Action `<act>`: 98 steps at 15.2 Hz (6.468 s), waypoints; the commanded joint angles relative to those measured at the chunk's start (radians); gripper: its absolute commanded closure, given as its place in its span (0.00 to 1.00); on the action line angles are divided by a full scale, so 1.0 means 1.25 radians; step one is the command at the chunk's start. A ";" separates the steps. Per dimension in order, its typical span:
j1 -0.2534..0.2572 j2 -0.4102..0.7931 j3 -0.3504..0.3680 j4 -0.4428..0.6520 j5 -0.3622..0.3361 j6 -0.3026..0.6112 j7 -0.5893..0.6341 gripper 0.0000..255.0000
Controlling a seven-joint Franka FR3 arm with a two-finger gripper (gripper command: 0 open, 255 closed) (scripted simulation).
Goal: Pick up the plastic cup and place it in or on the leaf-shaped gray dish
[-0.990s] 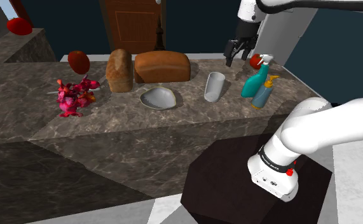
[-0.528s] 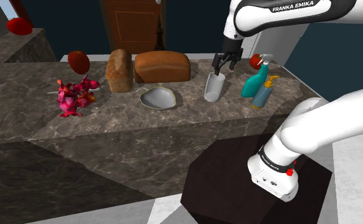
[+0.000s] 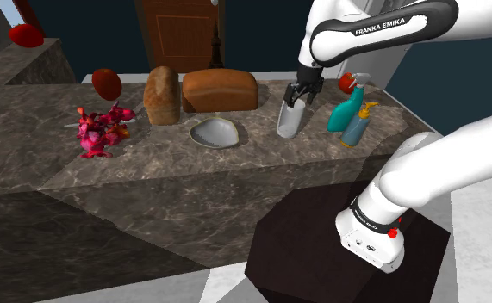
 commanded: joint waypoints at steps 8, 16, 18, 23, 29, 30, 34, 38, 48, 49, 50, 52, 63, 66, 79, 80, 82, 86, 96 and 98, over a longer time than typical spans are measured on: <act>-0.001 0.003 -0.001 -0.006 -0.001 0.010 0.000 0.00; -0.001 0.003 -0.001 -0.006 -0.001 0.010 -0.001 1.00; -0.001 0.003 -0.001 -0.006 -0.001 0.010 0.000 1.00; 0.001 -0.015 0.002 0.035 0.003 -0.050 -0.003 1.00; 0.002 -0.030 0.007 0.089 0.007 -0.119 -0.007 1.00; 0.002 -0.032 0.007 0.098 0.007 -0.130 -0.007 1.00; 0.003 -0.037 0.010 0.138 0.010 -0.174 -0.009 1.00; 0.004 -0.039 0.012 0.179 0.012 -0.218 -0.012 1.00; 0.052 0.075 0.101 0.330 0.059 -0.262 0.100 1.00; 0.058 0.093 0.113 0.351 0.064 -0.265 0.115 1.00; 0.064 0.112 0.124 0.372 0.067 -0.268 0.131 1.00; 0.075 0.152 0.146 0.418 0.073 -0.276 0.162 1.00; 0.136 0.401 0.248 0.731 0.060 -0.349 0.325 1.00; 0.136 0.396 0.247 0.692 0.061 -0.315 0.326 1.00; 0.135 0.395 0.246 0.551 0.060 -0.175 0.333 1.00; 0.135 0.396 0.246 0.542 0.059 -0.165 0.333 1.00; 0.135 0.399 0.247 0.523 0.058 -0.144 0.335 1.00; 0.135 0.403 0.247 0.501 0.057 -0.117 0.337 1.00; 0.135 0.404 0.247 0.501 0.057 -0.117 0.337 0.00; 0.135 0.404 0.247 0.501 0.057 -0.117 0.337 0.00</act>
